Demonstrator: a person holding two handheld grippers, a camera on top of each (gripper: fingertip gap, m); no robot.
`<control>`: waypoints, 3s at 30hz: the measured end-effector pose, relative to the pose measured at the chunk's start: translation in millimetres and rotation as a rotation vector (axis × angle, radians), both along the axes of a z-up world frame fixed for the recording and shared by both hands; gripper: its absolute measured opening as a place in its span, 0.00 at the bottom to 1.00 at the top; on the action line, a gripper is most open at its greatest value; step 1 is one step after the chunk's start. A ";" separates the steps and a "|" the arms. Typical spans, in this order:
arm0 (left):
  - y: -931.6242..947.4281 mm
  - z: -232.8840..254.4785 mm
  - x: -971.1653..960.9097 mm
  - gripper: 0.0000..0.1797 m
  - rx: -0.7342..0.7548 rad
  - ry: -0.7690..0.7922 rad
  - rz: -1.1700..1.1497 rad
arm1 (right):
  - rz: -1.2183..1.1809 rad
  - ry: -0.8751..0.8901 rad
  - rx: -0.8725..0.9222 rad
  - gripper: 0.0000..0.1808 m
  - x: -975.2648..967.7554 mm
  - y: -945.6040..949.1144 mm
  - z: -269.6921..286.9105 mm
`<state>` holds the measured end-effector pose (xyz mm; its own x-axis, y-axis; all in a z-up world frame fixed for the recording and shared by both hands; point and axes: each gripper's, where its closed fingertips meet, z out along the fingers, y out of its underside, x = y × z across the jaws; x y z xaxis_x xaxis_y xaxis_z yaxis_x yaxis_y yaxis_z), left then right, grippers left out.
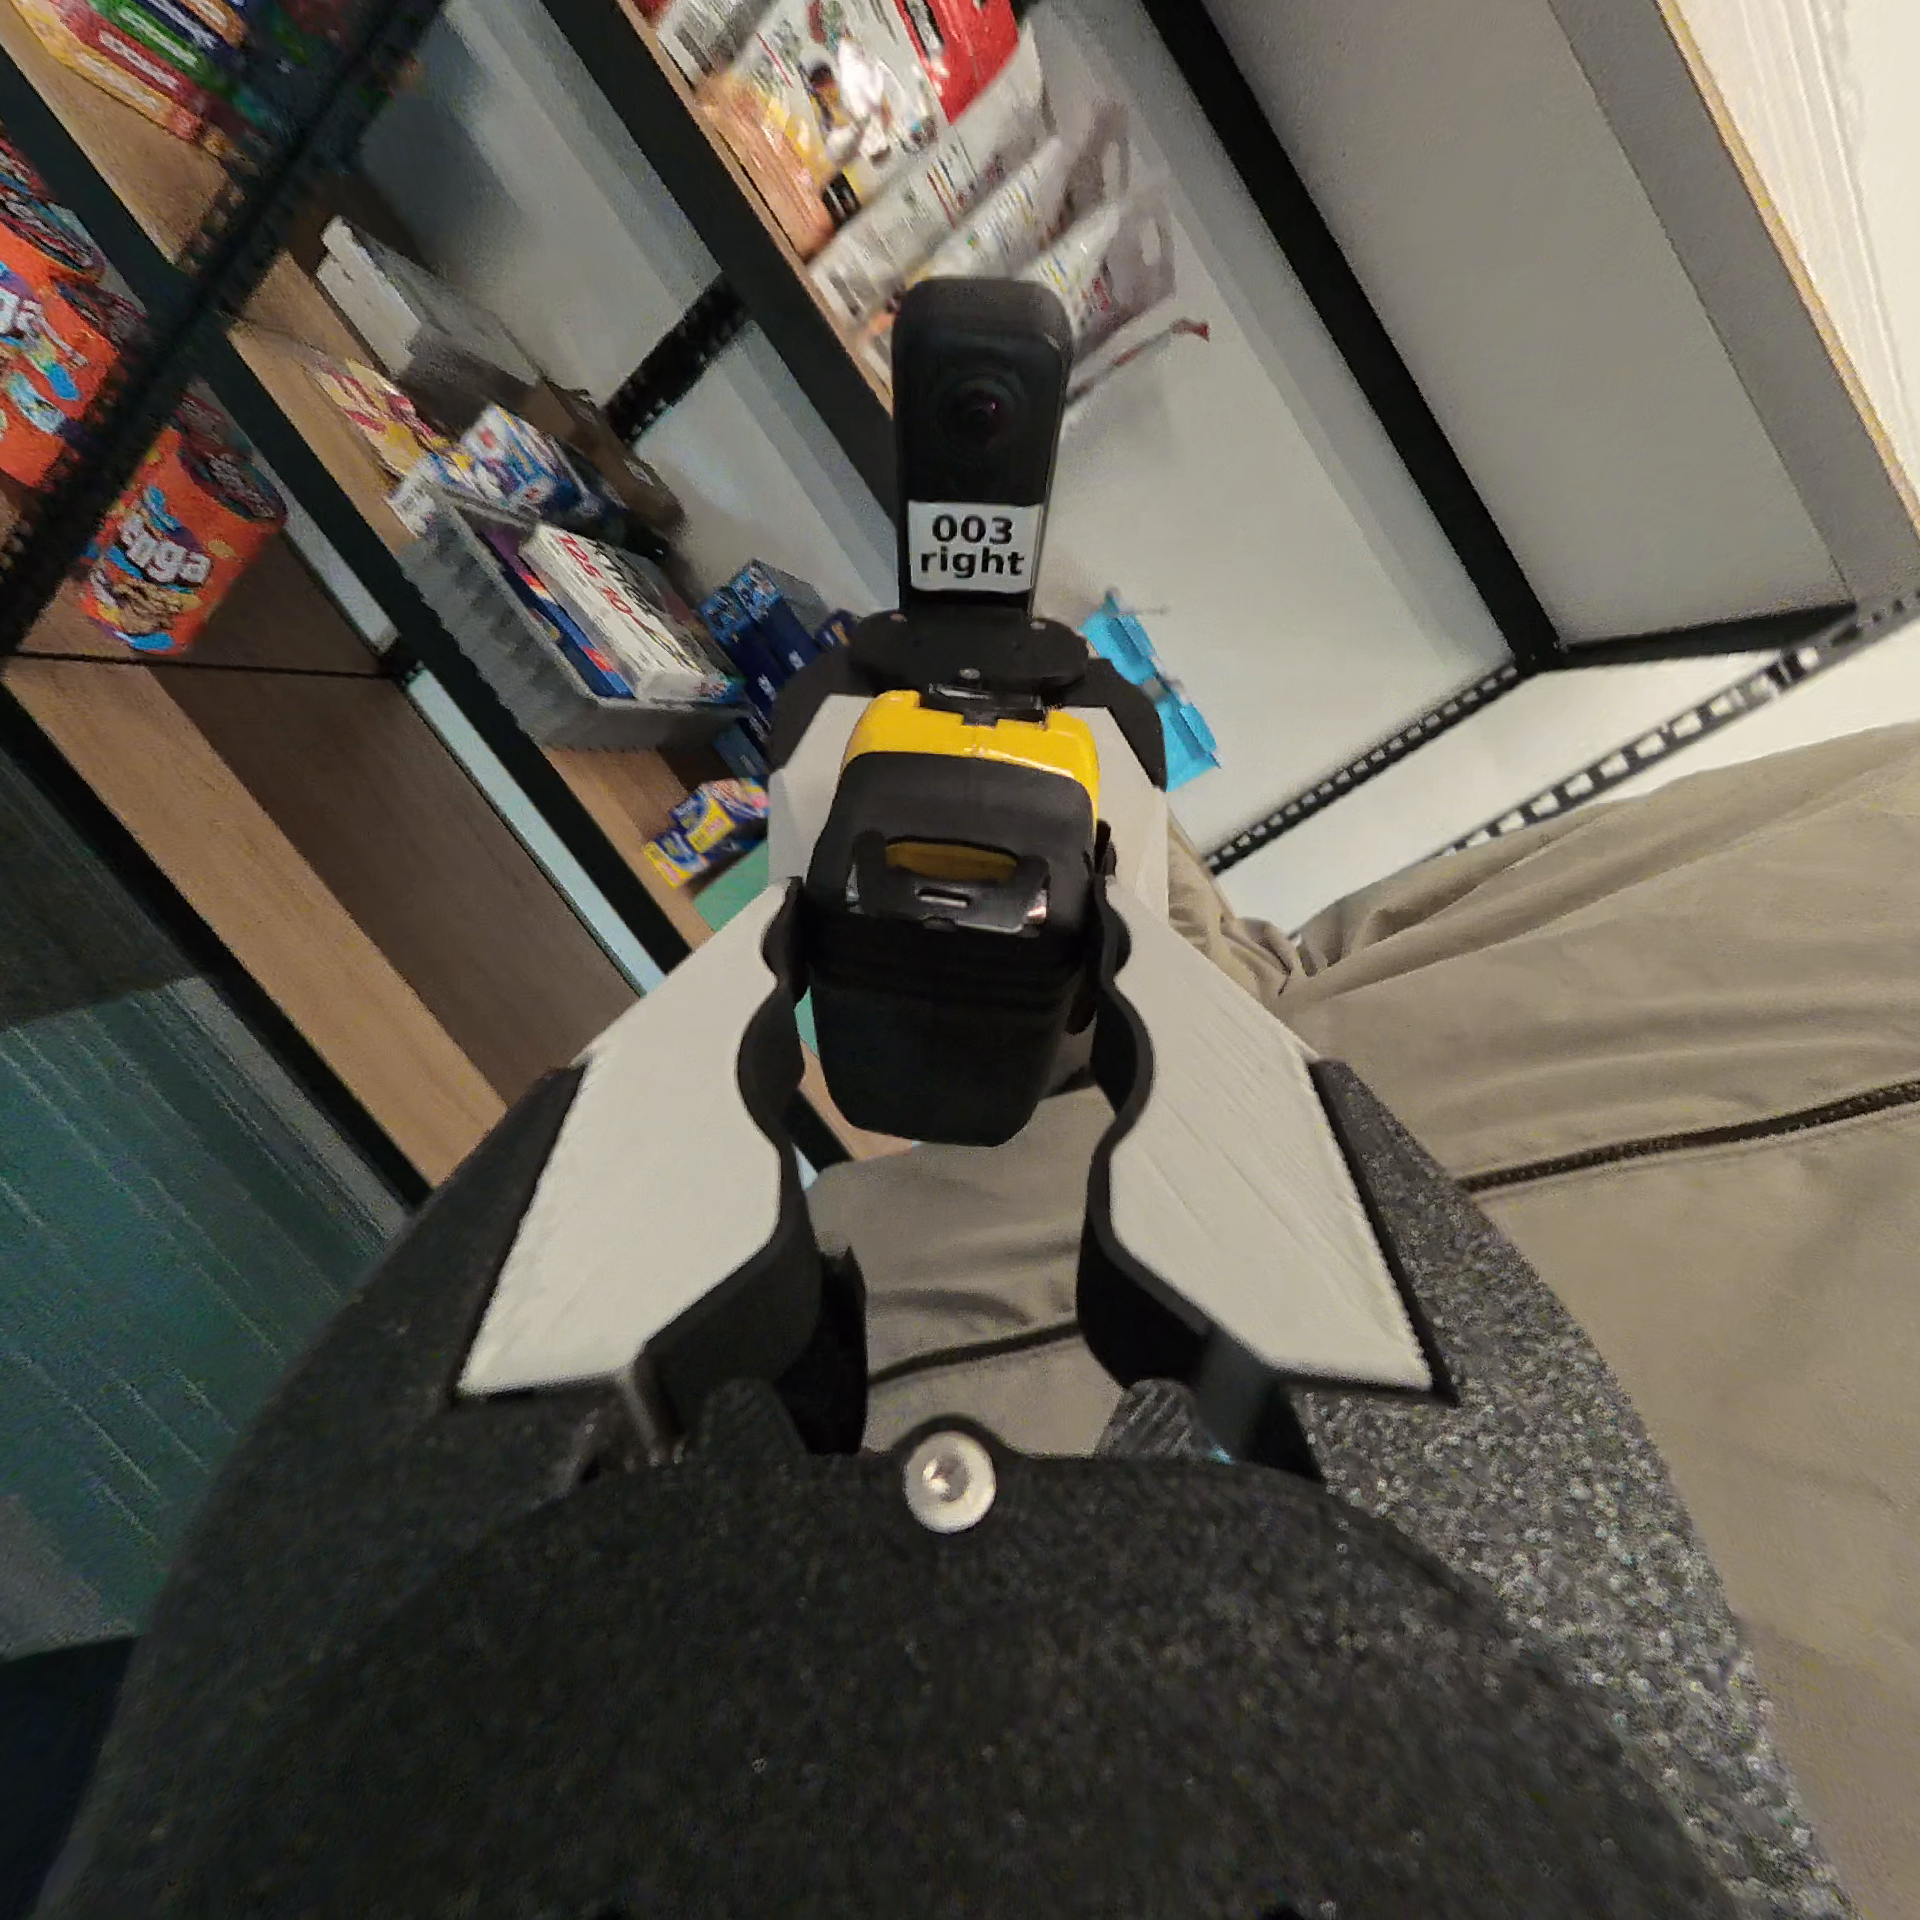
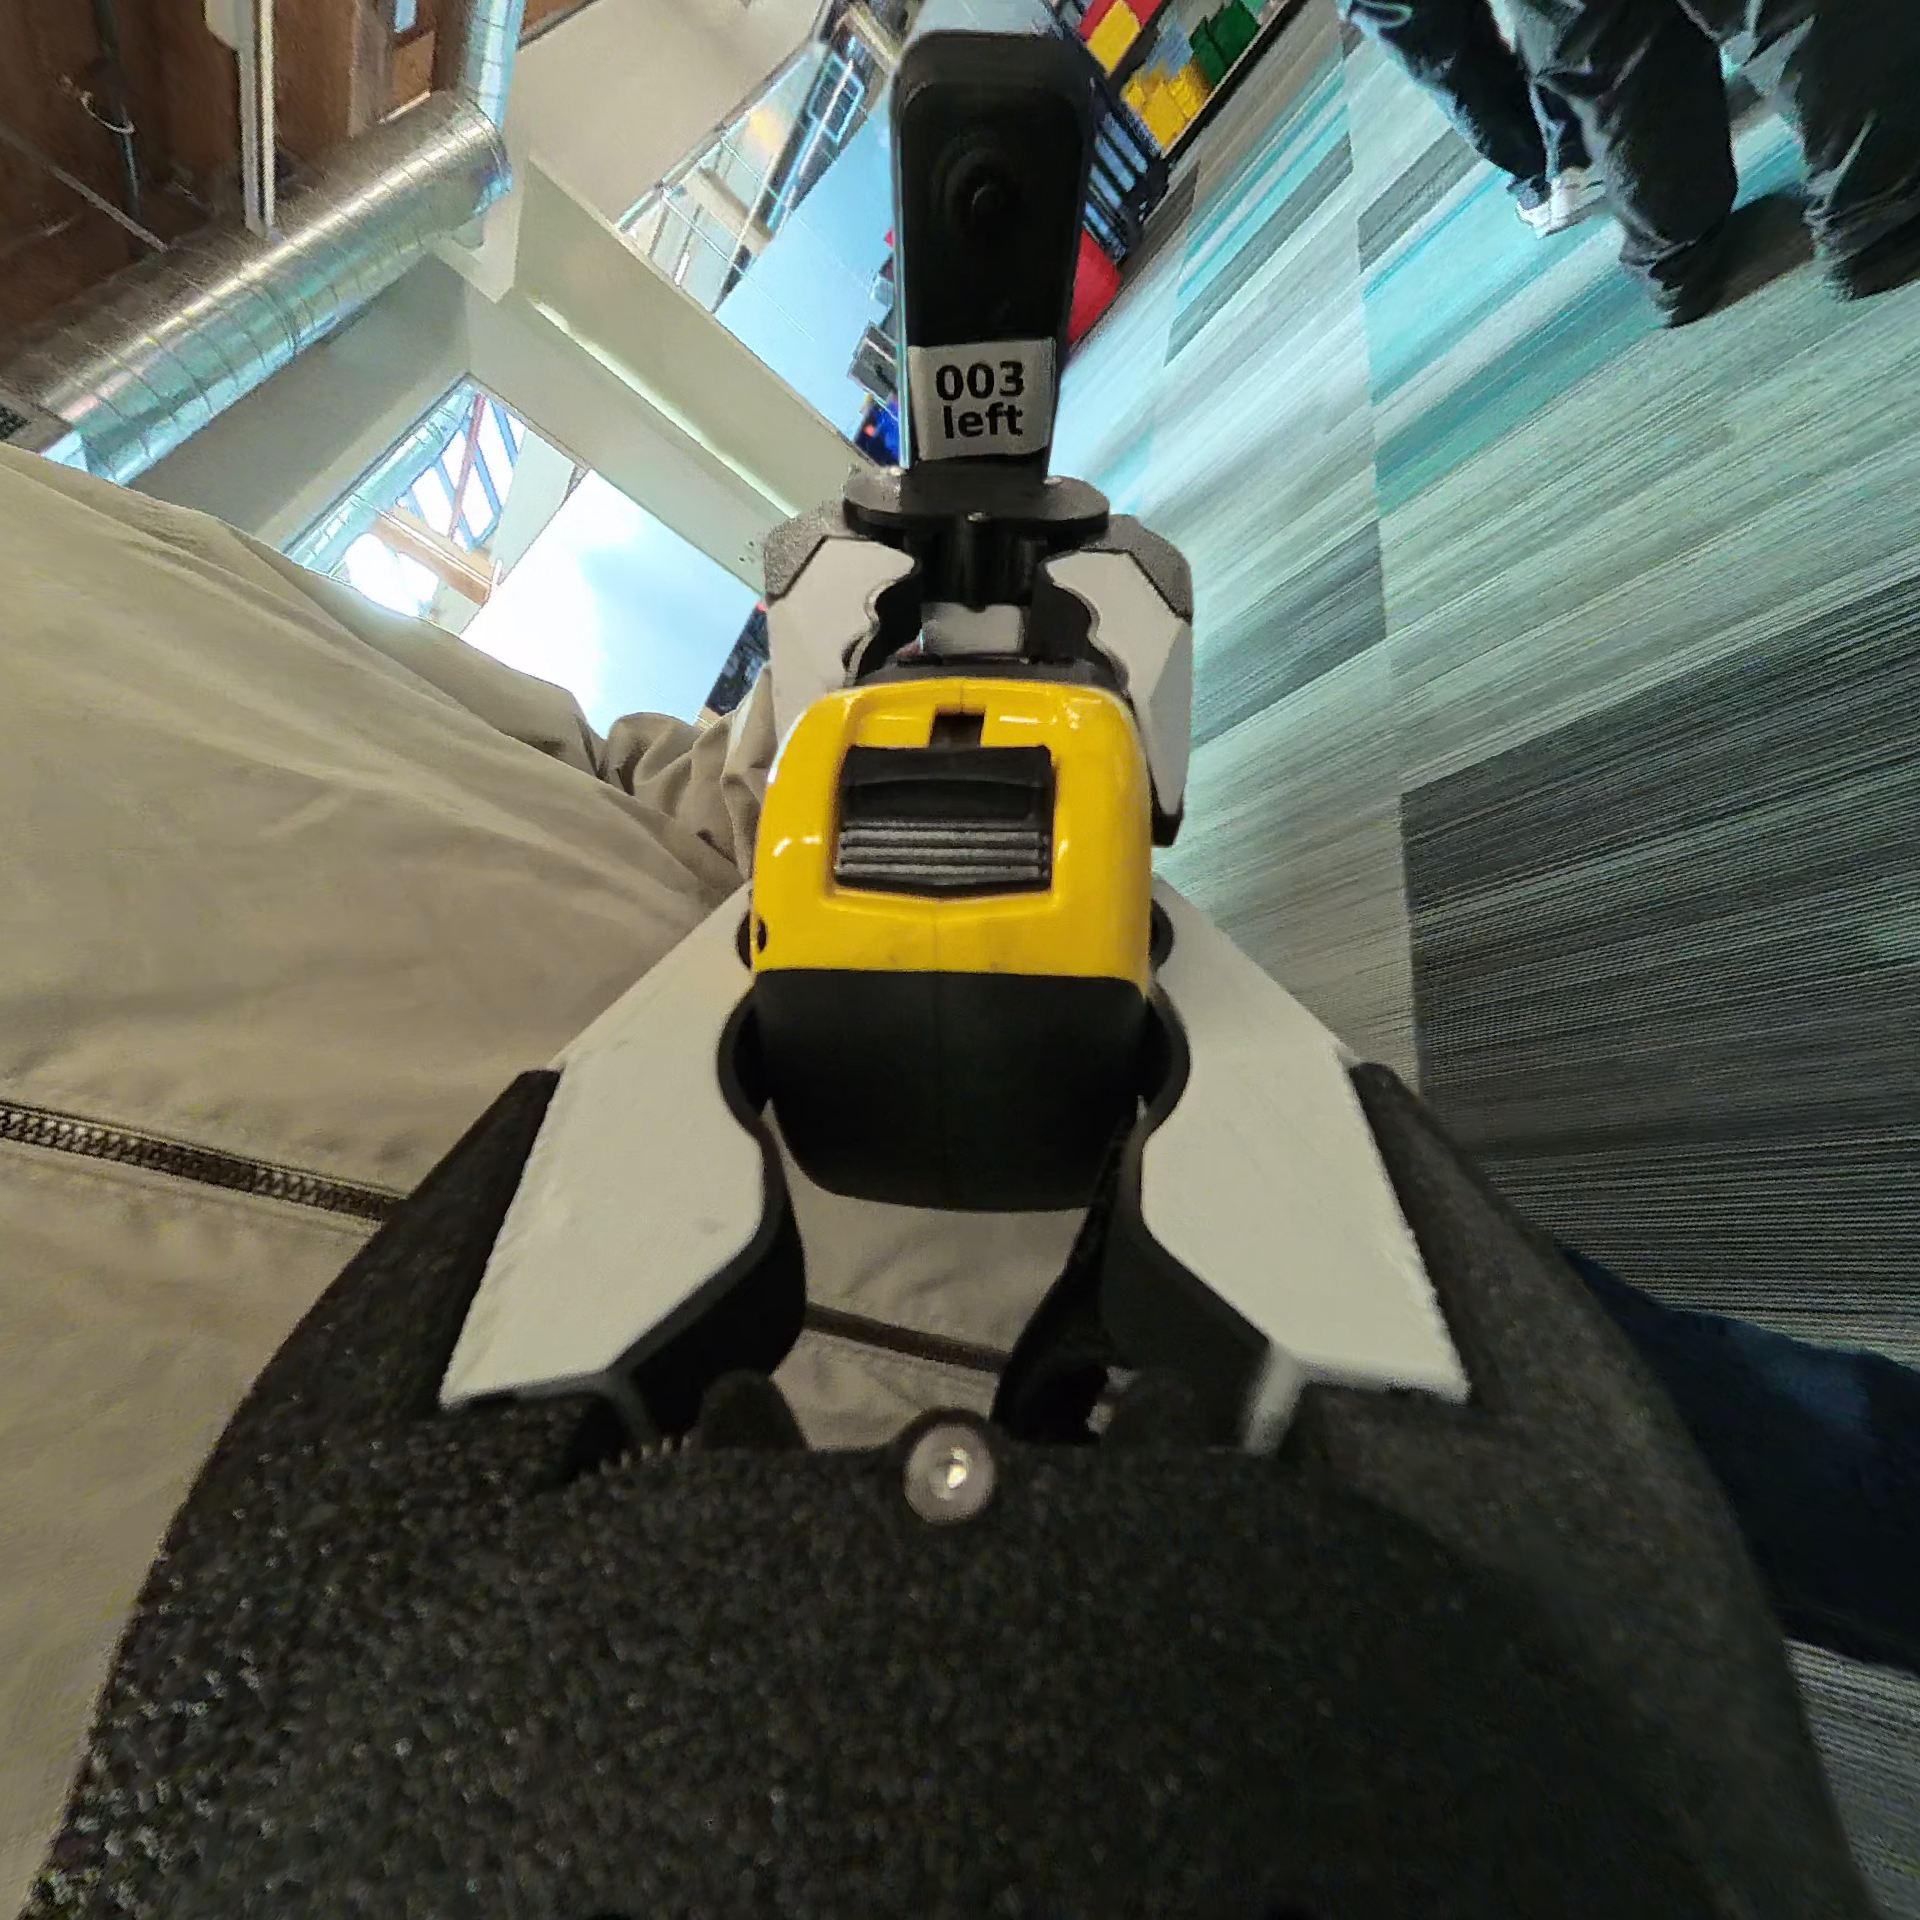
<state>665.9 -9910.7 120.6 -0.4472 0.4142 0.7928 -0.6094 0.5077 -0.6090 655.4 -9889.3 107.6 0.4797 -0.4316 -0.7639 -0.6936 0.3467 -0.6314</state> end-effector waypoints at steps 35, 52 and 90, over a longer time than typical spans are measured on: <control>-432.3 -215.3 901.9 0.35 0.060 0.400 0.933 | 1.370 -0.081 -0.609 0.37 884.8 -467.7 -231.2; -300.1 -381.4 980.4 0.26 0.090 0.753 1.372 | 1.604 -0.732 -1.037 0.37 999.2 -366.3 -377.0; -310.6 -440.8 983.4 0.00 0.583 0.575 1.463 | 1.625 -0.466 -1.395 0.37 1054.2 -449.1 -378.8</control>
